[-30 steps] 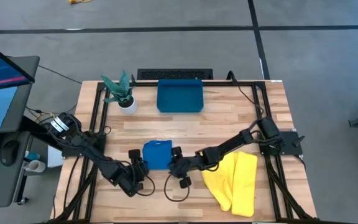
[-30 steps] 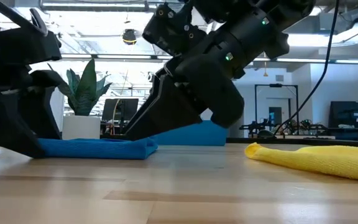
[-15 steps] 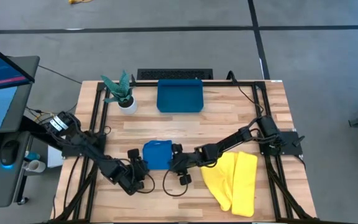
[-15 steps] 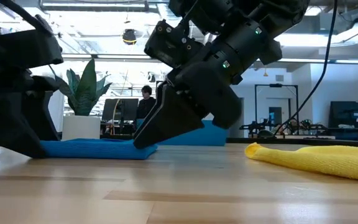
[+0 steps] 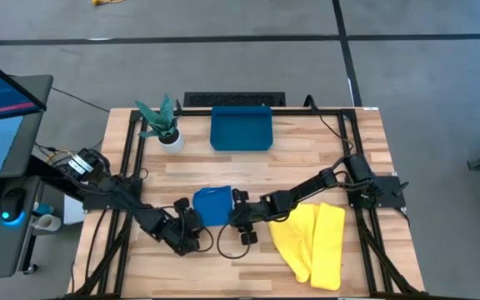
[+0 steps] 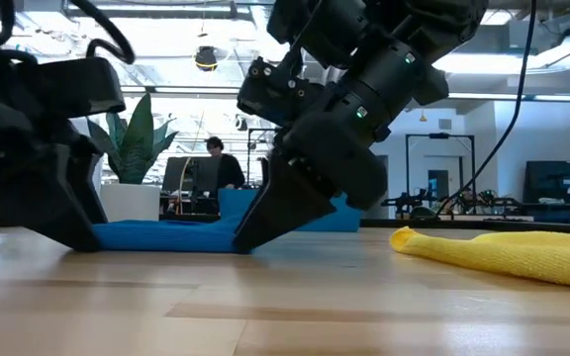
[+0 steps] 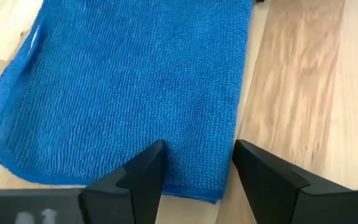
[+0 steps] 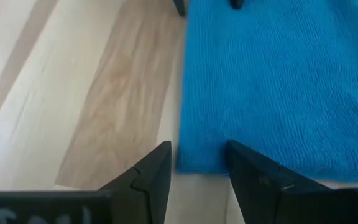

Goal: Roll microfiber towels into tight, uniform cylinder then place into a basket
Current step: Roll the blue microfiber towel

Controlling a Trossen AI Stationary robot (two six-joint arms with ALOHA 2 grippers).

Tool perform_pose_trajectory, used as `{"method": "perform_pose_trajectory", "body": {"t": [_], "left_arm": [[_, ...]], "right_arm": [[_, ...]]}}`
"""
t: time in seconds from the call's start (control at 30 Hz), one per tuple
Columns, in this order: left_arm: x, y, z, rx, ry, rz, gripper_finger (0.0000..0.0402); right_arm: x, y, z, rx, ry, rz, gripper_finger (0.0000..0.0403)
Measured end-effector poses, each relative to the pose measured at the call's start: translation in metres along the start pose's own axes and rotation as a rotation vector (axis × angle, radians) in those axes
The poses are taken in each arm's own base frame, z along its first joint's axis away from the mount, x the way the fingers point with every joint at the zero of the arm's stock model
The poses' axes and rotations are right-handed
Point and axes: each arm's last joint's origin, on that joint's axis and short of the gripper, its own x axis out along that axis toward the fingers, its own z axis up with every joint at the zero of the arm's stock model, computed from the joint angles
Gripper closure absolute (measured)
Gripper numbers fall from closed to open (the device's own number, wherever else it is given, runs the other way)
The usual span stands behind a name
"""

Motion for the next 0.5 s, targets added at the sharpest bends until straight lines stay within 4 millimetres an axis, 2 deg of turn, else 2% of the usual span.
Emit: {"method": "perform_pose_trajectory", "body": {"t": [0.27,0.5], "left_arm": [[0.002,0.000,0.005,-0.002,-0.019,-0.015,0.0213],[0.002,-0.001,0.005,0.020,-0.012,-0.030,0.0256]], "right_arm": [[0.000,-0.011,-0.002,0.119,0.021,-0.017,0.0246],[-0.001,-0.016,-0.007,0.188,0.087,-0.008,0.0330]]}}
